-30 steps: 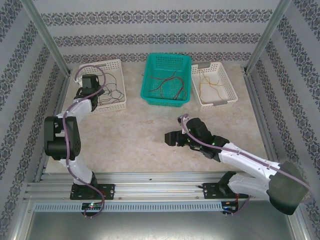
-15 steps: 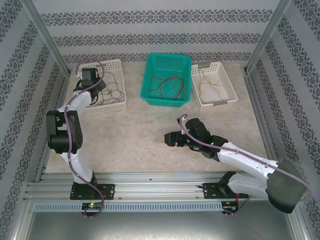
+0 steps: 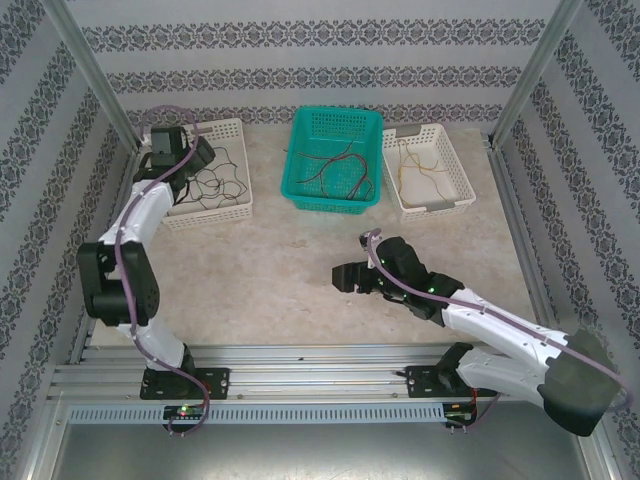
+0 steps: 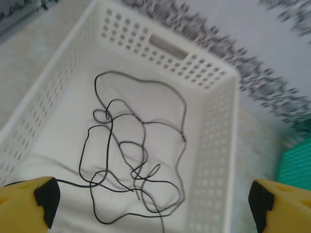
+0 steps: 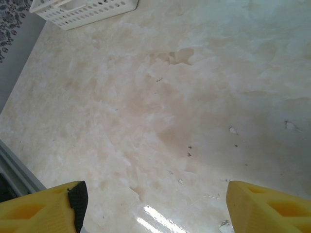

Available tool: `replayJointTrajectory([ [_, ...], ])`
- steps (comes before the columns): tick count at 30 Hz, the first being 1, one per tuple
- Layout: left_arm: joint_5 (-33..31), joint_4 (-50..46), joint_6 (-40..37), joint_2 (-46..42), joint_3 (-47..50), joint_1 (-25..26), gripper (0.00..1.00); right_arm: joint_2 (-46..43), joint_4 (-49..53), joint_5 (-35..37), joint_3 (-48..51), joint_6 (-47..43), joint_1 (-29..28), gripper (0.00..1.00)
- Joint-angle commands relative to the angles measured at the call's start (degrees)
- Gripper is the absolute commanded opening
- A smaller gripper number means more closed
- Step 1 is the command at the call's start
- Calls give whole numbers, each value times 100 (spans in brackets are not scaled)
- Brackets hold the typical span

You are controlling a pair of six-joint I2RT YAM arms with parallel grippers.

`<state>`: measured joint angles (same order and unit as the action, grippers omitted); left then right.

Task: Untangle the cables

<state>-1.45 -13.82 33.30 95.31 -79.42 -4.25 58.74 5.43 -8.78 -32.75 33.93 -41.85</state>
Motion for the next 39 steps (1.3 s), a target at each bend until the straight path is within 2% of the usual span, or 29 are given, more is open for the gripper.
replayJointTrajectory([
  [1, 116, -141, 18, -689, 264, -28, 100, -184, 311, 293, -297, -197, 98, 83],
  [3, 103, -221, 6, -1042, 454, 9, 100, -252, 577, 317, -471, -318, 227, 88],
  [5, -25, -333, -53, -1438, 657, 86, 100, -325, 840, 322, -672, -423, 376, 98],
  [10, -364, -621, -357, -2519, 1215, 309, 100, -597, 1397, 403, -1035, -776, 704, 98],
  [16, -383, -1299, -463, -3446, 1686, 328, 100, -863, 1832, 521, -1290, -1022, 1022, 98],
  [19, -367, -1437, -519, -3875, 2001, 342, 100, -1096, 1949, 1031, -1393, -1267, 1159, 98],
  [22, -278, -1421, -620, -4287, 2409, 375, 100, -1306, 1980, 2096, -1439, -1511, 1289, 98],
  [26, -281, -1348, -823, -4577, 2878, 398, 100, -1561, 1467, 2985, -1162, -2649, 1630, 98],
  [29, -235, -758, -703, -4940, 3541, 425, 100, -1665, 957, 3624, -794, -3358, 1970, 98],
  [31, -194, -254, -674, -5175, 3991, 425, 100, -1723, 447, 3620, -390, -3675, 2132, 98],
  [33, -189, -26, -641, -5309, 4257, 425, 100, -1752, 10, 3306, 4, -3941, 2235, 98],
  [39, 56, 554, -923, -5215, 4753, 495, 100, -1283, -833, 2753, 403, -3801, 2763, 98],
])
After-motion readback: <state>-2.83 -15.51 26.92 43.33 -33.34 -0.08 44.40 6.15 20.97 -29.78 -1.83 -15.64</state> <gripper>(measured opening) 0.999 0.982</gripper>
